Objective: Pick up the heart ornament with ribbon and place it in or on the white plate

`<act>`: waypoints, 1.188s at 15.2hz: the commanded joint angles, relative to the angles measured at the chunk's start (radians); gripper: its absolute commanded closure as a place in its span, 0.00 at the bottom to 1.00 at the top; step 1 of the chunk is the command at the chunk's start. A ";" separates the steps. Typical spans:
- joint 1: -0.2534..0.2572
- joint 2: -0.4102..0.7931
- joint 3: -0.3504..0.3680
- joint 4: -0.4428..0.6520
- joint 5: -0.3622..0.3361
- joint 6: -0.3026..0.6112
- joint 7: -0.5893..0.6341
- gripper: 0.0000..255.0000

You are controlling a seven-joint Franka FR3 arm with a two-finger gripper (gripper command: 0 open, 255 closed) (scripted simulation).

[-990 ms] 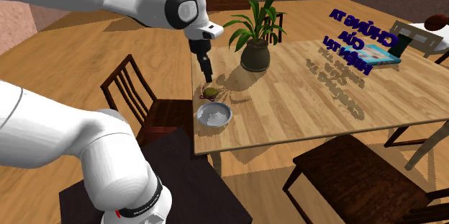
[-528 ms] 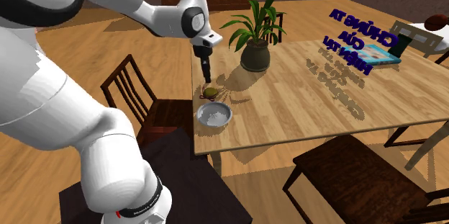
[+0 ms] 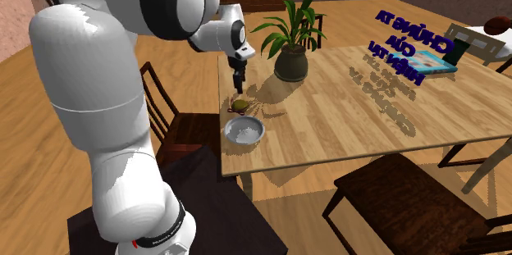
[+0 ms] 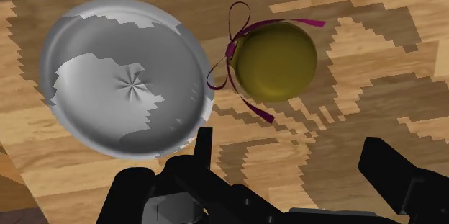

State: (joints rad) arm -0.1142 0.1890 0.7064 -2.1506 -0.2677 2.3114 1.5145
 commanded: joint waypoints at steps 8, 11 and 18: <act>0.133 0.283 -0.116 0.203 -0.186 0.035 0.264 0.00; 0.145 0.312 -0.133 0.203 -0.210 0.060 0.279 0.00; 0.151 0.328 -0.142 0.204 -0.223 0.073 0.287 0.00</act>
State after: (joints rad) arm 0.0367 0.5167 0.5643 -1.9464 -0.4902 2.3843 1.8013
